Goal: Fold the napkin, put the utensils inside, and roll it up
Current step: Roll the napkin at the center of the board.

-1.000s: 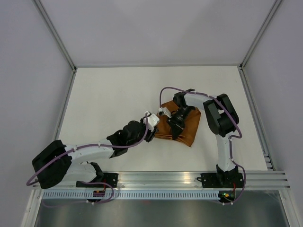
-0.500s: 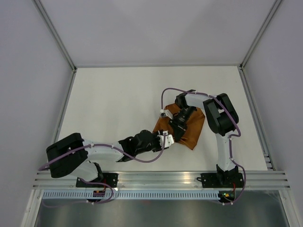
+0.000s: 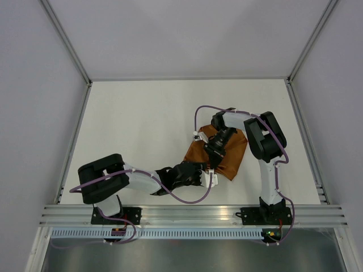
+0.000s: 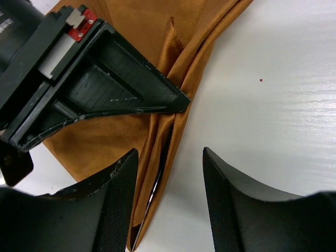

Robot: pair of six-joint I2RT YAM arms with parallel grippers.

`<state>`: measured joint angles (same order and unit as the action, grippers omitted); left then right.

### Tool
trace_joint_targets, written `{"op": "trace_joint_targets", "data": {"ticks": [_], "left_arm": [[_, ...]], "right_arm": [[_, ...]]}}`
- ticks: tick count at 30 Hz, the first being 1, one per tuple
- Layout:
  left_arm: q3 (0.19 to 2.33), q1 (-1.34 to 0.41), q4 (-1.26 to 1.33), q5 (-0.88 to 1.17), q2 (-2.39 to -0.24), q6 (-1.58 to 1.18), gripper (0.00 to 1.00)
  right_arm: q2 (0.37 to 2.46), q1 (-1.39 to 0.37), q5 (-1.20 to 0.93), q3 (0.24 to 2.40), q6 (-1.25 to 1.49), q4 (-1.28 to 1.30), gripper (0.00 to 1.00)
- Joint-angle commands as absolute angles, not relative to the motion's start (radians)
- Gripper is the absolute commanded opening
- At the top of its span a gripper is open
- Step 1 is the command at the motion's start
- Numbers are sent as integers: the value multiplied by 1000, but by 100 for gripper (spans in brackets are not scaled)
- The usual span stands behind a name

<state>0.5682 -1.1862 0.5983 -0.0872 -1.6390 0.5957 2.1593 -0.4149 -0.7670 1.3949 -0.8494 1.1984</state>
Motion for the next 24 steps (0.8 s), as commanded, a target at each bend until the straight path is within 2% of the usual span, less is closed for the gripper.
{"op": "trace_joint_targets", "data": {"ticks": [1,11,17,20,24], "left_arm": [[613,-1198,672,-103,-1690,712,58],[649,-1197,699,-121,-1801,759,59],[663,-1186,672,-115,-1835,764,55],[683,-1184,612,-94,-1841,753,48],[704,-1183,552,-81,-1848,736,27]], "right_arm": [[2218,-405,-609,1367,-922,1074,16],[2230,-397,-609,1367,-933,1083,15],[2230,-396,-607,1365,-936,1085,15],[2230,-391,-606,1365,-939,1086,15],[2232,-387,-604,1364,-939,1086,15]]}}
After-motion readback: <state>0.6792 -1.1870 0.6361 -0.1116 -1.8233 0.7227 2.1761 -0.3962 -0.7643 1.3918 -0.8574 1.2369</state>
